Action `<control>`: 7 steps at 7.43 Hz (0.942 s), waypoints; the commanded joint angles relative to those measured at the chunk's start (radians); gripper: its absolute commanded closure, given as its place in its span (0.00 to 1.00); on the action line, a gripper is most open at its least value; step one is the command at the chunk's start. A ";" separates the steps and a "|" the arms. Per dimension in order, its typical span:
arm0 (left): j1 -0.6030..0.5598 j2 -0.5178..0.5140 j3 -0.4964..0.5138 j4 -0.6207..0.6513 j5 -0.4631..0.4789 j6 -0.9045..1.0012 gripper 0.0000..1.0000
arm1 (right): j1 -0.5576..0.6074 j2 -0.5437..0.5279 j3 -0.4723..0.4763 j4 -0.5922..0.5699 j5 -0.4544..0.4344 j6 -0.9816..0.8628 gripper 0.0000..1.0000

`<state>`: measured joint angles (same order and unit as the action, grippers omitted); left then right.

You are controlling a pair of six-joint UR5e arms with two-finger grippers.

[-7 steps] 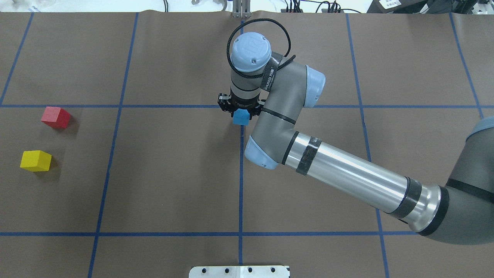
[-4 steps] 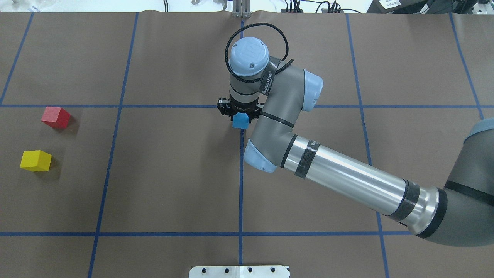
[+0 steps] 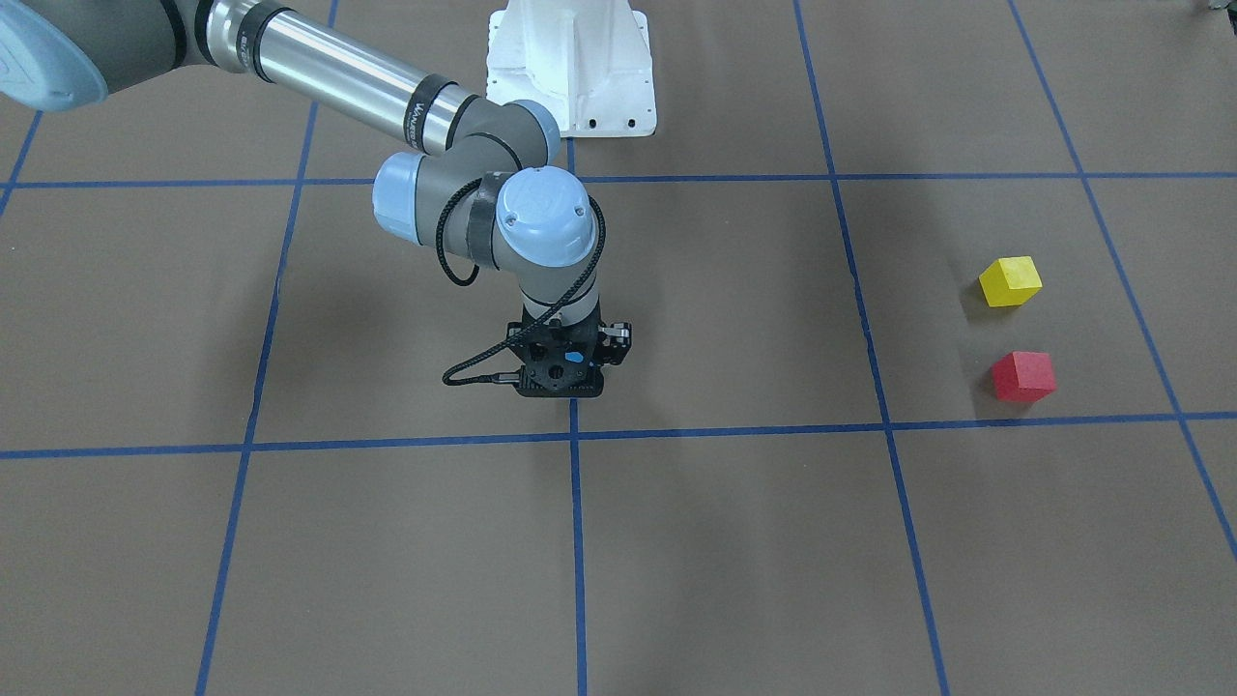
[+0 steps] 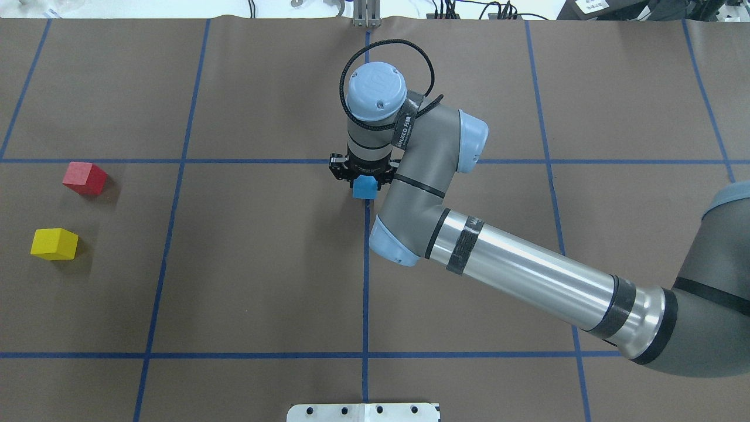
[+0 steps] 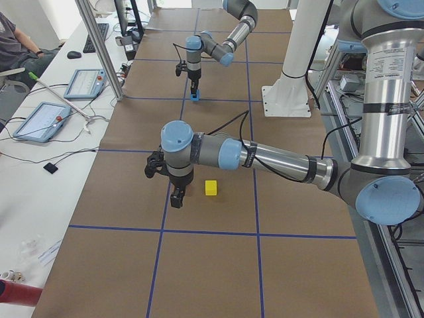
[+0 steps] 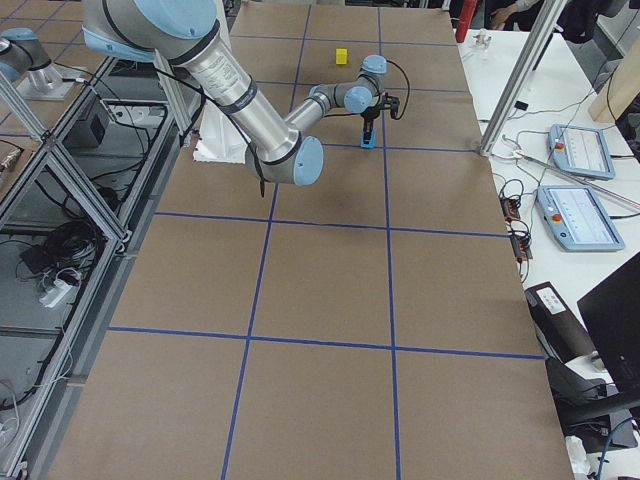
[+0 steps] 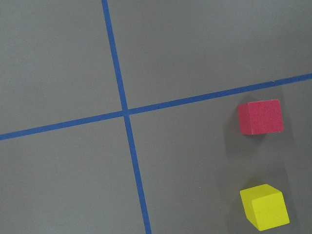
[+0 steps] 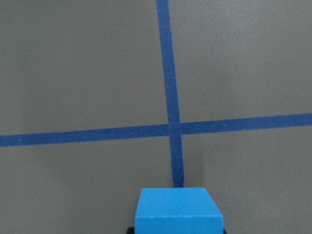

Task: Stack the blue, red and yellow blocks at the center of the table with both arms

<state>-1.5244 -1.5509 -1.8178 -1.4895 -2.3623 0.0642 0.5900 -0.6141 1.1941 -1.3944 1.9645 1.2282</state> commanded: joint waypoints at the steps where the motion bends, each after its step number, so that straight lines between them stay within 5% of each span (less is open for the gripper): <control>1: 0.000 0.000 0.000 0.000 0.000 -0.001 0.00 | -0.004 0.001 -0.002 0.000 -0.009 -0.001 0.42; 3: 0.000 0.000 0.000 0.000 0.000 -0.001 0.00 | -0.006 -0.001 -0.002 0.000 -0.009 -0.001 0.34; 4: 0.000 0.000 0.000 0.000 0.000 -0.001 0.00 | -0.007 -0.003 -0.002 -0.001 -0.009 -0.001 0.02; 7: 0.006 -0.006 0.000 -0.006 0.000 -0.089 0.00 | -0.007 -0.001 0.004 0.000 -0.009 -0.021 0.01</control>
<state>-1.5227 -1.5522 -1.8162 -1.4908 -2.3623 0.0405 0.5824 -0.6163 1.1930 -1.3956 1.9558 1.2202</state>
